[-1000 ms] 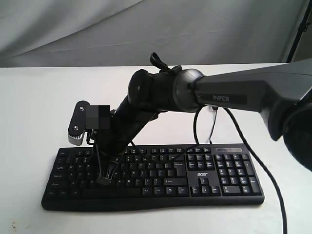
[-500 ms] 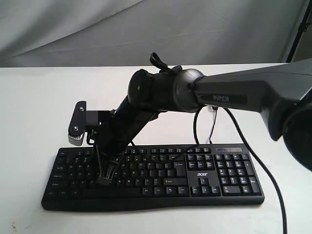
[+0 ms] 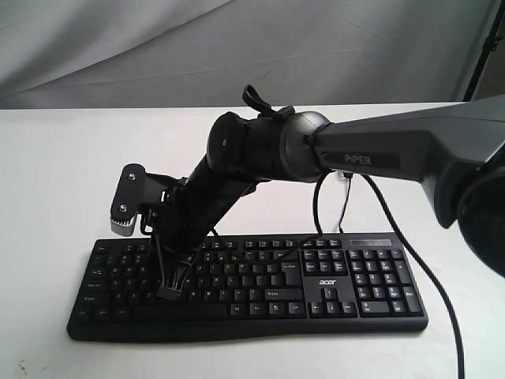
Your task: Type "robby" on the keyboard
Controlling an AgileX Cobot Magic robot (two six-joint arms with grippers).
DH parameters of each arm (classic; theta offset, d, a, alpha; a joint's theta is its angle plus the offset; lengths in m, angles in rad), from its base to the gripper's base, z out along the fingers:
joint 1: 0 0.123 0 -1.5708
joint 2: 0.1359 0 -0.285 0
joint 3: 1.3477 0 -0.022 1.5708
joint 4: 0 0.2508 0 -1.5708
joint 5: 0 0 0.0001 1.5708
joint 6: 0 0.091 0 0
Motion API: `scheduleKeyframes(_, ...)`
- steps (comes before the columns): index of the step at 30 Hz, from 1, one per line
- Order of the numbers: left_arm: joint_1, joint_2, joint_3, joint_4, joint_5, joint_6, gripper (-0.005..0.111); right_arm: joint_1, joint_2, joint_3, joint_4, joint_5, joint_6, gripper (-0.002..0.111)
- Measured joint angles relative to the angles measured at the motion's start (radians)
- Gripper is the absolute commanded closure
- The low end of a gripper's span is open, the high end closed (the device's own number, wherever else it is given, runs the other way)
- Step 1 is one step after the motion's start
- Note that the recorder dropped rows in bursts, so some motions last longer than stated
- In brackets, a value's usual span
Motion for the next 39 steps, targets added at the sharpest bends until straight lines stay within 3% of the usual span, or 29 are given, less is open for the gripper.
scheduleKeyframes(39, 0.000, 0.000, 0.000, 0.000, 0.000, 0.000, 0.107, 0.000, 0.022, 0.004, 0.018, 0.000, -0.022, 0.108)
